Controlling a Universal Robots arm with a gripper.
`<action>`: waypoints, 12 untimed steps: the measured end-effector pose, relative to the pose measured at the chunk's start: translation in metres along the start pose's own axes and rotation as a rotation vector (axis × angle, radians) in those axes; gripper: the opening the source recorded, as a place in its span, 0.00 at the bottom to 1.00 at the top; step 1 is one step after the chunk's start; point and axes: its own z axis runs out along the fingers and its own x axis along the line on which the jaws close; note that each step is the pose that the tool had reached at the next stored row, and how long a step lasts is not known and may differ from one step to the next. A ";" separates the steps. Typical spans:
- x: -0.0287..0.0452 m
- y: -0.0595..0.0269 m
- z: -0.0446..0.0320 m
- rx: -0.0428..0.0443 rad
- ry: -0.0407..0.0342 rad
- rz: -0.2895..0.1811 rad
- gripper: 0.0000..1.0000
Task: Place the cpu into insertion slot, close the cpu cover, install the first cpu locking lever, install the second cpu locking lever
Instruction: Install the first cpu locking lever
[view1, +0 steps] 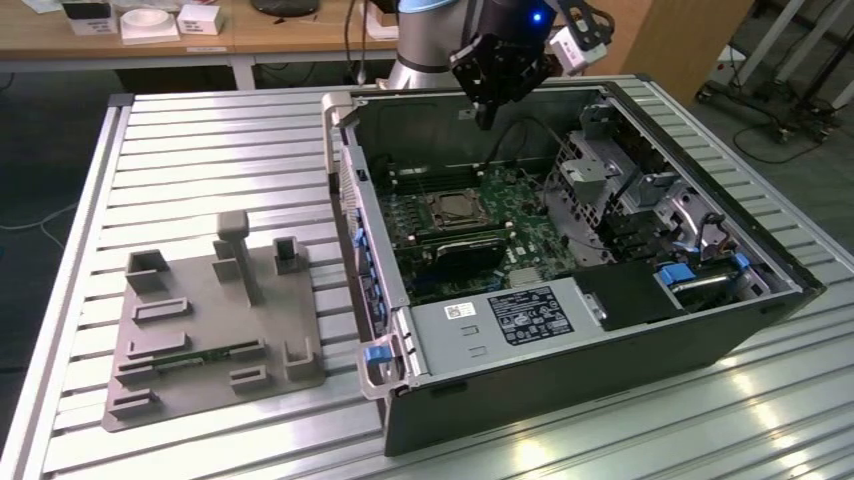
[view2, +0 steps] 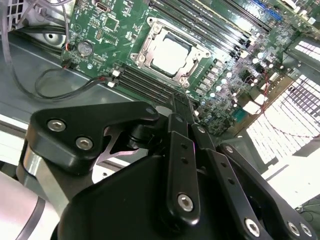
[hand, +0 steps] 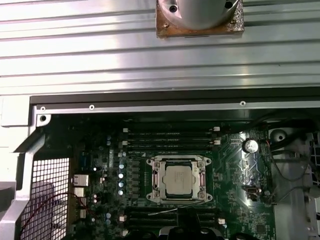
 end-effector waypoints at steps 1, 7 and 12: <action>0.0001 -0.0002 0.0017 0.0000 0.0000 0.000 0.11; 0.0016 -0.0011 0.0114 -0.0001 0.0000 0.000 0.11; 0.0031 -0.0015 0.0161 0.0001 0.0001 0.000 0.11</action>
